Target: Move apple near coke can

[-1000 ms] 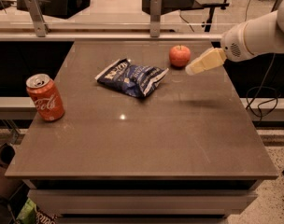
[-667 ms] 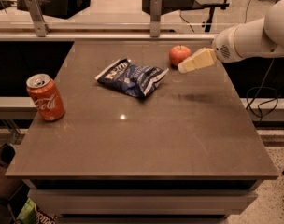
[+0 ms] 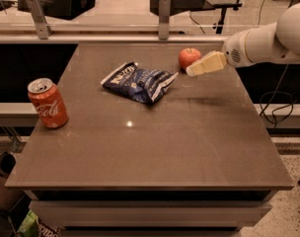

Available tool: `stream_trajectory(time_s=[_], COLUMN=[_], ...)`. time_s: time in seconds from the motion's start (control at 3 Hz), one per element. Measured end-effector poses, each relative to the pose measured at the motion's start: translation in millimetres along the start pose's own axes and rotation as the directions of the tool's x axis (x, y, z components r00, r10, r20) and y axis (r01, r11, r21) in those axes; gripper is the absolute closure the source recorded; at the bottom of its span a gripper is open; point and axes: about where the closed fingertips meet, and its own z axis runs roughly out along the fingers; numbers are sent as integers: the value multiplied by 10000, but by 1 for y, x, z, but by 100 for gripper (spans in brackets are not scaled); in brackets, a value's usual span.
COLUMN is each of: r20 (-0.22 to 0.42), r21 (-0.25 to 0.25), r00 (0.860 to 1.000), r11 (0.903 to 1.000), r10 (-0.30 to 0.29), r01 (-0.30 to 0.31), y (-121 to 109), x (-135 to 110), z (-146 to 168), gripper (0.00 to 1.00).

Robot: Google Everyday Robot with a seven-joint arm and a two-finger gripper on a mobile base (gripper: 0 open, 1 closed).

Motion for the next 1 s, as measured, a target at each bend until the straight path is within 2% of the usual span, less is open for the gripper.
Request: stream_trajectory(time_s=[0.33,1.0], r20=[514,1320], r21=[-91,-337], r00=[9980,9883], r11=[9993,9968], r10=[379,768], r01=[-374,-730], y=[-13,-31], x=[2,6], z=[18,52], gripper=[0,0])
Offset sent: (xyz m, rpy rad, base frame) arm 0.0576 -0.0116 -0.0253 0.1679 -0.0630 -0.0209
